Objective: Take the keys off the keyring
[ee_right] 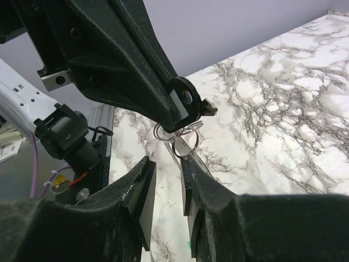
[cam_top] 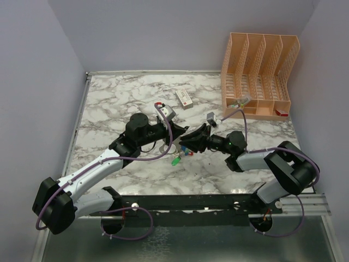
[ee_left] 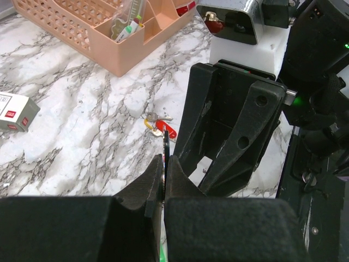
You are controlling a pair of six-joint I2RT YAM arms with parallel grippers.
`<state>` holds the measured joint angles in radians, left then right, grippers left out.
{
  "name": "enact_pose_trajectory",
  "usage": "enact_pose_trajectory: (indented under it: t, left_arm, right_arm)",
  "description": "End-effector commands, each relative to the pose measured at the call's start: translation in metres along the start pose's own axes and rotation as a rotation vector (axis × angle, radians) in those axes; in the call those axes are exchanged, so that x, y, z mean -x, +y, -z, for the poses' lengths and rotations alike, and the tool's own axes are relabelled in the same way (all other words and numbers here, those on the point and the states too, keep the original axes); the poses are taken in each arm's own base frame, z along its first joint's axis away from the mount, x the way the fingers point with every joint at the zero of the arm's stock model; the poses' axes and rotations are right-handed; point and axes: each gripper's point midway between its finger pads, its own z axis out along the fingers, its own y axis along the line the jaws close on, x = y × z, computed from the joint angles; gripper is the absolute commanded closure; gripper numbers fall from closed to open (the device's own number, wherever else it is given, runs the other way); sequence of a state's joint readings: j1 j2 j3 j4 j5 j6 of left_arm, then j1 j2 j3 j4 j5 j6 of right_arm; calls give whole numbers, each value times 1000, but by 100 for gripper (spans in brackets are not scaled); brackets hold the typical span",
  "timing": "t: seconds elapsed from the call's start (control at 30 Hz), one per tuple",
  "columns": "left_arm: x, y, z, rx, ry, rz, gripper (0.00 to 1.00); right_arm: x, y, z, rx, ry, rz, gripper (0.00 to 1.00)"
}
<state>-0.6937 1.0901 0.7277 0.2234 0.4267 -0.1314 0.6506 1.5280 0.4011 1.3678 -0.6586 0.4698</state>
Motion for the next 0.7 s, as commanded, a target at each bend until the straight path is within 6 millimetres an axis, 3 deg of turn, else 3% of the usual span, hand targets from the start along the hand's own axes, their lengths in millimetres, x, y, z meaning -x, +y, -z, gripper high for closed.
enact_pose_trajectory:
  t: [0.0, 0.67]
  left_arm:
    - [14, -3, 3, -3, -56, -4, 100]
    - [15, 22, 5, 158, -73, 90, 98]
  right_arm:
    - [11, -5, 1, -32, -51, 71, 66]
    - [42, -8, 8, -148, -82, 78, 56]
